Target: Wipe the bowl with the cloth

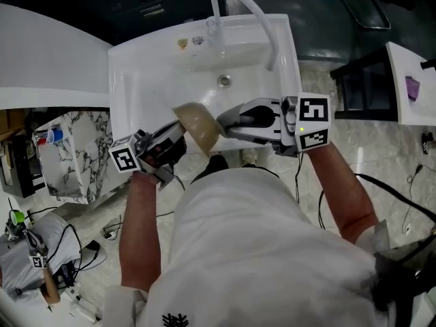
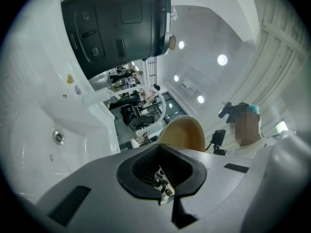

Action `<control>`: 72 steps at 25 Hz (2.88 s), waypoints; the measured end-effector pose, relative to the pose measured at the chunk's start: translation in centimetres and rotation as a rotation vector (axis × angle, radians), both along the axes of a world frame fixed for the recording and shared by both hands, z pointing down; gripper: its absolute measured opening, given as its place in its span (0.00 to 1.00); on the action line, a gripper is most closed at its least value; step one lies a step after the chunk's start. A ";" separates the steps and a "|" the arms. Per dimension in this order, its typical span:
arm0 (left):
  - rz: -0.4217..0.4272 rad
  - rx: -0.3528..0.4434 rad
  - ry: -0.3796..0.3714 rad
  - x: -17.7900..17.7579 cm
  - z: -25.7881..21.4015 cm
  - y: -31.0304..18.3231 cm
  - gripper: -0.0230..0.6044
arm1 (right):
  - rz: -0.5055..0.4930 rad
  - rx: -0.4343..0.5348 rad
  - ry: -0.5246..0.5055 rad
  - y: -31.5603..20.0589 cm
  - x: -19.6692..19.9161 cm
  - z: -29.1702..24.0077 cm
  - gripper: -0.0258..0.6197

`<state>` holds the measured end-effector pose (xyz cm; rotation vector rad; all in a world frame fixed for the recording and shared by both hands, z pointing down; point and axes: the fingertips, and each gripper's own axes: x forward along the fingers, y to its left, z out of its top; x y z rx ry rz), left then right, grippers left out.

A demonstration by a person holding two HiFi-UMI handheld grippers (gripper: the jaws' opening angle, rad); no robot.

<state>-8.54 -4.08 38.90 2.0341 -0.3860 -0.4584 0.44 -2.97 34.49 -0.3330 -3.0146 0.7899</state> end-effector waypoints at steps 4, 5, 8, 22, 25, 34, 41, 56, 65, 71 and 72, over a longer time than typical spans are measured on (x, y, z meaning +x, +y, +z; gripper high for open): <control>-0.021 -0.036 -0.016 -0.1 0.8 -0.4 0.06 | -0.044 0.011 -0.005 1.0 0.3 -0.4 0.11; -0.021 -0.045 -0.027 0.0 1.1 -0.4 0.06 | -0.055 0.018 -0.009 1.3 0.4 -0.6 0.11; -0.004 -0.063 -0.062 0.4 1.7 -0.4 0.06 | -0.065 0.047 -0.013 1.7 0.3 -1.1 0.11; 0.125 -0.093 -0.121 2.5 2.9 0.9 0.06 | -0.082 0.118 -0.089 0.5 0.0 -4.6 0.11; 0.175 -0.088 -0.139 3.3 2.9 1.6 0.06 | -0.065 0.125 -0.093 -0.4 -0.1 -5.0 0.11; 0.263 -0.047 -0.134 5.3 2.1 3.2 0.06 | -0.003 0.072 -0.080 -2.5 -1.1 -3.2 0.11; 0.255 -0.012 -0.073 5.1 0.6 3.9 0.06 | 0.012 0.003 -0.045 -2.7 -2.3 -0.3 0.11; 0.005 -0.004 -0.075 -0.7 0.0 1.0 0.06 | -0.039 -0.158 0.019 1.7 -4.1 4.7 0.11; -0.076 -0.059 -0.211 -3.1 2.5 -0.3 0.05 | -0.039 -0.193 0.026 3.3 -4.5 4.5 0.11; -0.075 -0.109 -0.282 -4.1 4.2 -0.8 0.06 | -0.012 -0.183 0.021 2.8 -4.5 3.9 0.11; -0.068 -0.112 -0.297 -4.3 4.4 -0.7 0.06 | -0.003 -0.182 0.020 2.7 -4.6 3.6 0.11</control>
